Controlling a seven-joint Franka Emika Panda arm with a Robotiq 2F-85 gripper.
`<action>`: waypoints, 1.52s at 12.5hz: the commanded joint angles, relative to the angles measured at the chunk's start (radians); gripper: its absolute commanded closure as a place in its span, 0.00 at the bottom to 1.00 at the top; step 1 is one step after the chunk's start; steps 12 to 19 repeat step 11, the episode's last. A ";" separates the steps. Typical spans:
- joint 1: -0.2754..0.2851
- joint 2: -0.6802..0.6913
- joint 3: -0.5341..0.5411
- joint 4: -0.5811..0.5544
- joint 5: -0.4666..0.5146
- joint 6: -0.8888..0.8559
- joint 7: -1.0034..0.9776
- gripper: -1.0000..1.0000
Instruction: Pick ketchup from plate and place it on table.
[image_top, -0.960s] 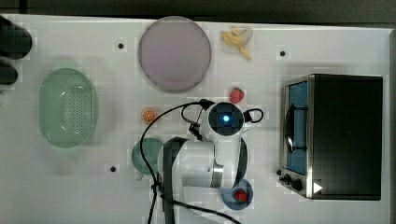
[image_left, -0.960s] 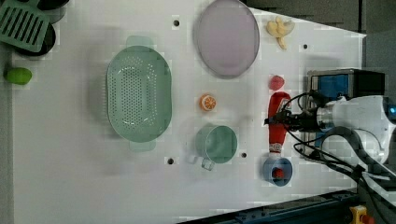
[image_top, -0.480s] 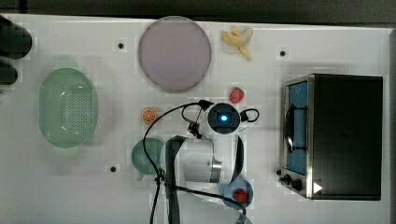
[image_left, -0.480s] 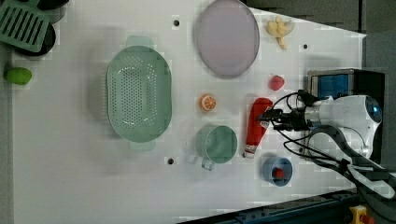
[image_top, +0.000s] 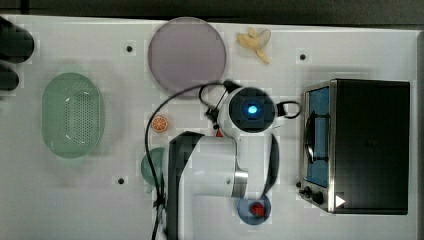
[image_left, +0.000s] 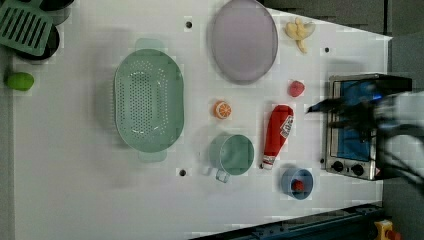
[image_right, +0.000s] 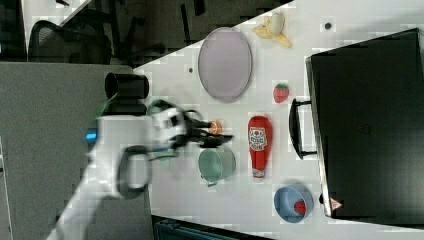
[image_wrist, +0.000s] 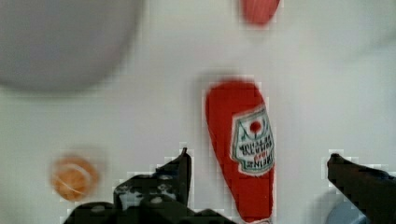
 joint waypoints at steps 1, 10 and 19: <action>0.002 -0.143 0.009 0.164 -0.003 -0.179 0.276 0.00; 0.003 -0.178 0.011 0.430 -0.002 -0.613 0.376 0.00; 0.003 -0.178 0.011 0.430 -0.002 -0.613 0.376 0.00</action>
